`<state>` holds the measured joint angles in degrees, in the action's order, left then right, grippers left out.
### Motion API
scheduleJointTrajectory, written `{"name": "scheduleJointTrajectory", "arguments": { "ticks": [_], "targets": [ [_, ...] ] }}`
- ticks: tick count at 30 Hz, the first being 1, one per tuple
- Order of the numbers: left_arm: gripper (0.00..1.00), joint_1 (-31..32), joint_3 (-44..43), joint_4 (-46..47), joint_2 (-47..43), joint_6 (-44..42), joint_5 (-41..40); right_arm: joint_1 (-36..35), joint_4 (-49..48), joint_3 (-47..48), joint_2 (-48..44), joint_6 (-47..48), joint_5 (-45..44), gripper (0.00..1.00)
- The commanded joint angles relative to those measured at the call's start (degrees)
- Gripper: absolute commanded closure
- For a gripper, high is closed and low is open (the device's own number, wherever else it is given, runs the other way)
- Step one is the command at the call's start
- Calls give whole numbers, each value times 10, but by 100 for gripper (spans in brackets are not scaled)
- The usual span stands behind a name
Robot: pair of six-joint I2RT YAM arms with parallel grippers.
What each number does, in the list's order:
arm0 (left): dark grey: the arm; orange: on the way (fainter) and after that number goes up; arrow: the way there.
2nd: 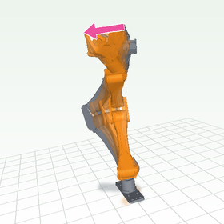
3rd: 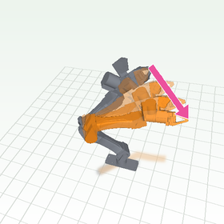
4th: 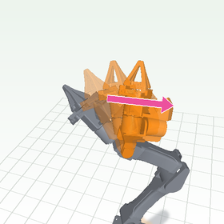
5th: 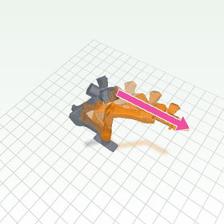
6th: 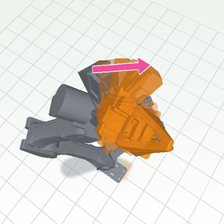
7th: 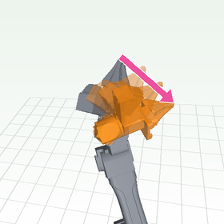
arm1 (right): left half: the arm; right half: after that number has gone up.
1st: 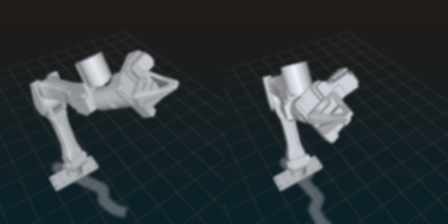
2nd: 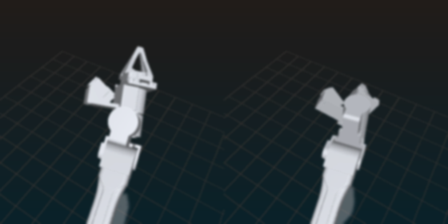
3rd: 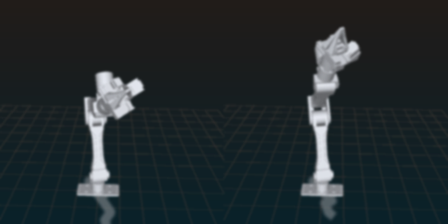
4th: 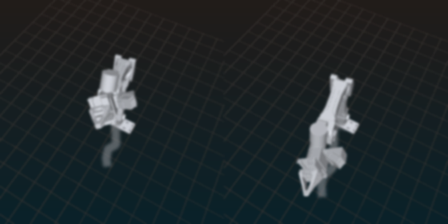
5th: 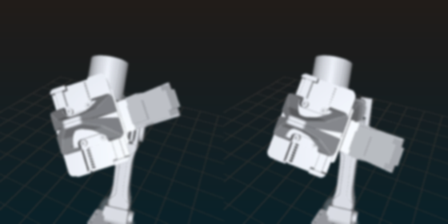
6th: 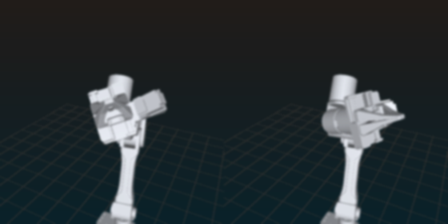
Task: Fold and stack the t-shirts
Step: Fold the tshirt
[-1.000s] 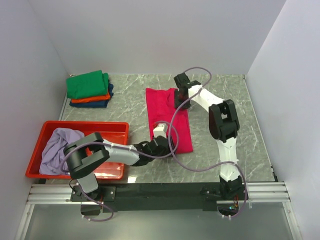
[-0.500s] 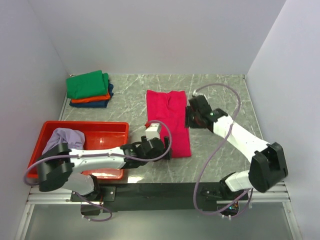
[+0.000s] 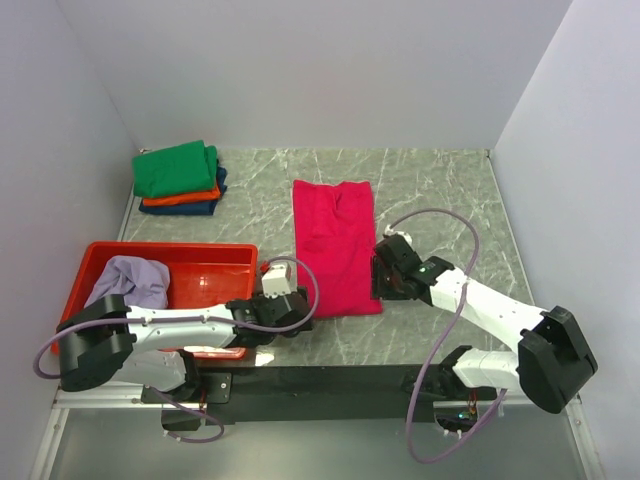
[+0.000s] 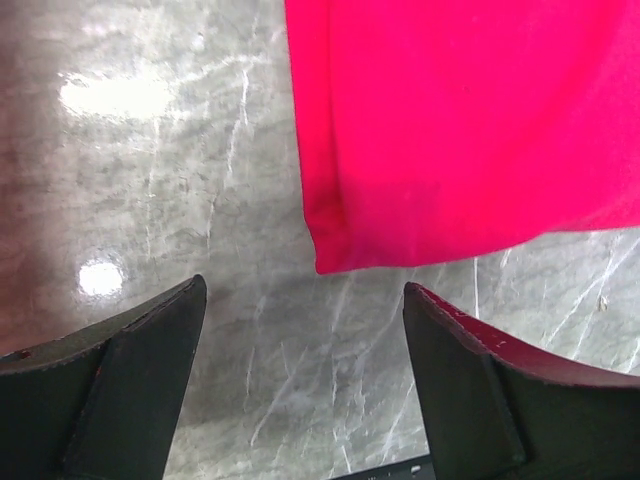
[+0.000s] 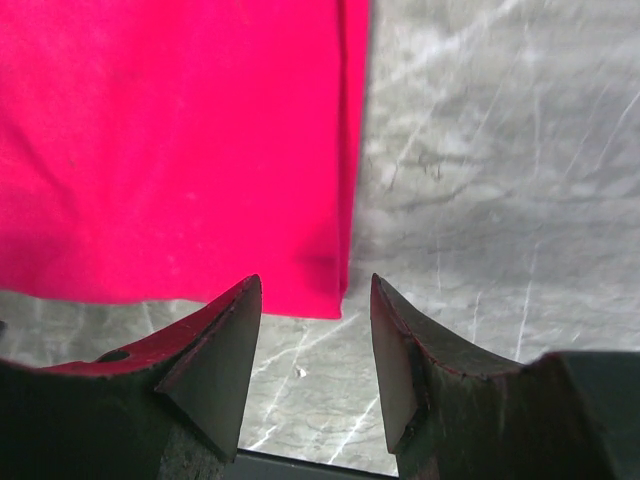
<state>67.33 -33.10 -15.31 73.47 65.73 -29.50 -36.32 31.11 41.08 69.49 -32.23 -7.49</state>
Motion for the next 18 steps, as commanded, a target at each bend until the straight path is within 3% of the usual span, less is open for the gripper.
{"name": "scheduleJointTrajectory", "arguments": {
  "ticks": [1, 18],
  "targets": [
    [16, -6, -5, 12, -5, 17, -20, -9, -22, -24, -9, -31, -10, 45],
    [26, -41, 21, 57, 22, 19, -7, -36, -64, -71, 27, -56, 4, 45]
  ]
}}
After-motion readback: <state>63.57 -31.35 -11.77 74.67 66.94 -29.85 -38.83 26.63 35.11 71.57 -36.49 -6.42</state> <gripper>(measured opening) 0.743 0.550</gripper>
